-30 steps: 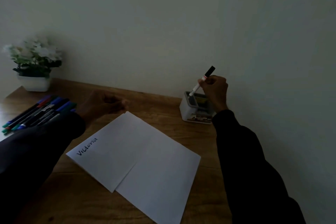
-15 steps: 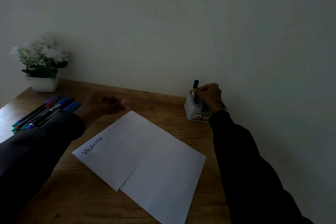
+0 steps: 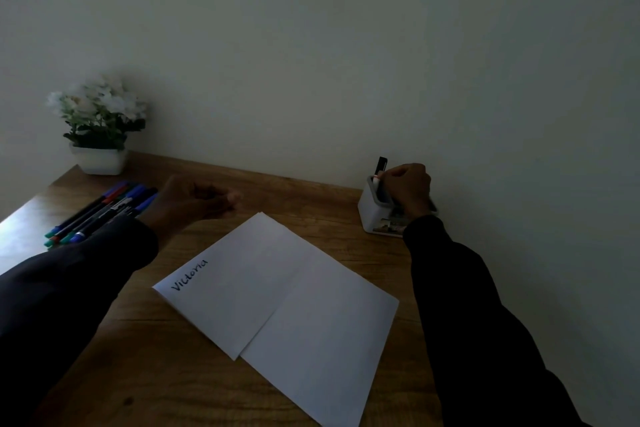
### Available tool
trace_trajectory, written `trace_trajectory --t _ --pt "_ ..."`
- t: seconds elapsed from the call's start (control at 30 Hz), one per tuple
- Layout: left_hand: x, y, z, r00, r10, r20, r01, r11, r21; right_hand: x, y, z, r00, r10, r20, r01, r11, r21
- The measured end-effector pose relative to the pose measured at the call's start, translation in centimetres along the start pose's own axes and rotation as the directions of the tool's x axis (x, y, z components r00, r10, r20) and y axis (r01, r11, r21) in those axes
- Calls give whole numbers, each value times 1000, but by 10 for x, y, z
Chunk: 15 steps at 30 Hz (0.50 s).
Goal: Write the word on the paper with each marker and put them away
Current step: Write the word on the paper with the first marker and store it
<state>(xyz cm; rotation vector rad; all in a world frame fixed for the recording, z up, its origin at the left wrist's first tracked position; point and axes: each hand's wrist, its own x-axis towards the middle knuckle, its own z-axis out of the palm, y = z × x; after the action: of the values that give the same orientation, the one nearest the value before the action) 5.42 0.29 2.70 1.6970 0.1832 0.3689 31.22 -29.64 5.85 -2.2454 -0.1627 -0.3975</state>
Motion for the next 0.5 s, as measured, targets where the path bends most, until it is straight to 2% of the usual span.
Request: trace_trajectory --t 0.2,0.33,0.5 --pt "-10 2 -7 1000 -8 -25 8 1000 21 -3 -3 -6 999 -4 -44 5 1000 20" --pt "-24 8 -16 999 -19 -44 19 1000 -8 -21 -14 -6 996 -69 -51 73 994 75" --pt "-45 12 -33 988 -65 -141 62 998 -27 -66 -42 14 973 -184 136 143 952 270"
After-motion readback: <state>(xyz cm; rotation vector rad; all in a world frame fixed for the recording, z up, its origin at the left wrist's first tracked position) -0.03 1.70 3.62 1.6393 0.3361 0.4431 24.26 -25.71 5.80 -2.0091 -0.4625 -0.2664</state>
